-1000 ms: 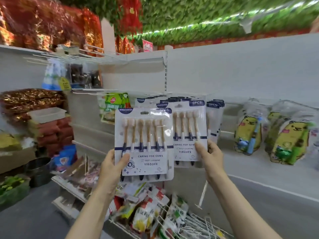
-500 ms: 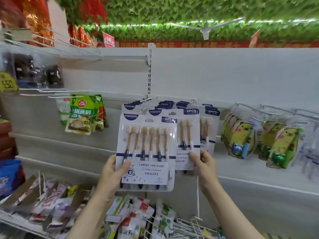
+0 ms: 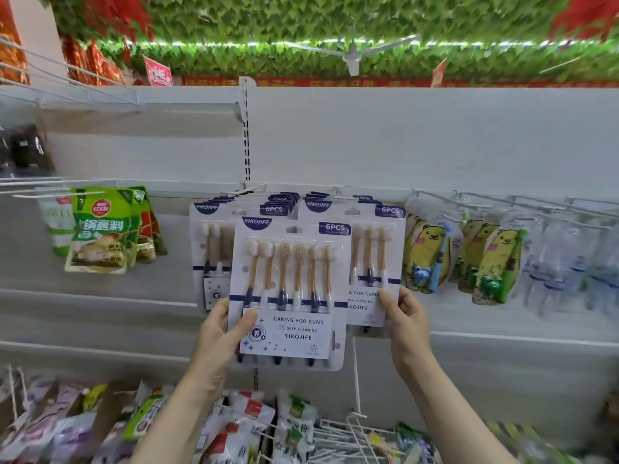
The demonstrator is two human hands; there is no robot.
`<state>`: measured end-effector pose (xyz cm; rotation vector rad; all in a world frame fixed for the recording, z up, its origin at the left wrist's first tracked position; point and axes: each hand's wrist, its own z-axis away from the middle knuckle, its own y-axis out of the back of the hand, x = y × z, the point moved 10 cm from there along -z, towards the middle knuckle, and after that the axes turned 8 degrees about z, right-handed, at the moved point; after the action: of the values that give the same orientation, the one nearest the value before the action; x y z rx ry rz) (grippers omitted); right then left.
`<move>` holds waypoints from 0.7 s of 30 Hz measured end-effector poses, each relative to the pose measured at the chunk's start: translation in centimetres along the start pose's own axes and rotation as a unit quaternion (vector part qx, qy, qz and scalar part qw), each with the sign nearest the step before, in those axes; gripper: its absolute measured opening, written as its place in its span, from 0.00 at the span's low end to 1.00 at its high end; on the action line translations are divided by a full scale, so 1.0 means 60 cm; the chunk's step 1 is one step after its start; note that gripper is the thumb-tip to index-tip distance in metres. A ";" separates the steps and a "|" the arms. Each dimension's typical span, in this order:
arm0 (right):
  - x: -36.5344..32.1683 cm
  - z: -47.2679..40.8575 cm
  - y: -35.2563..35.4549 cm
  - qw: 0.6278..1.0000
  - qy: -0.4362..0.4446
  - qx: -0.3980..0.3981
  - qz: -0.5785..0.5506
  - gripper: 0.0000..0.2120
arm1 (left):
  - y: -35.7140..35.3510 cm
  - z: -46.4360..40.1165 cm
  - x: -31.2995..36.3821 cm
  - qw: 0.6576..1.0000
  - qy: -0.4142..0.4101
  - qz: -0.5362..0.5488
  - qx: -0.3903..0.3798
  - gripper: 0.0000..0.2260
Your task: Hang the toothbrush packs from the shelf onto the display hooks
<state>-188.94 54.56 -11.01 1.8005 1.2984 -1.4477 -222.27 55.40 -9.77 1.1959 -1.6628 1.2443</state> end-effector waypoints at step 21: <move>-0.023 -0.064 0.028 0.978 -0.021 0.093 0.183 0.18 | -0.057 -0.015 -0.047 1.000 0.016 0.000 -0.012 0.11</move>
<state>-185.64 56.51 -8.79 1.9890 0.7756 -1.4241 -218.10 56.61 -11.15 1.1566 -1.6491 1.2338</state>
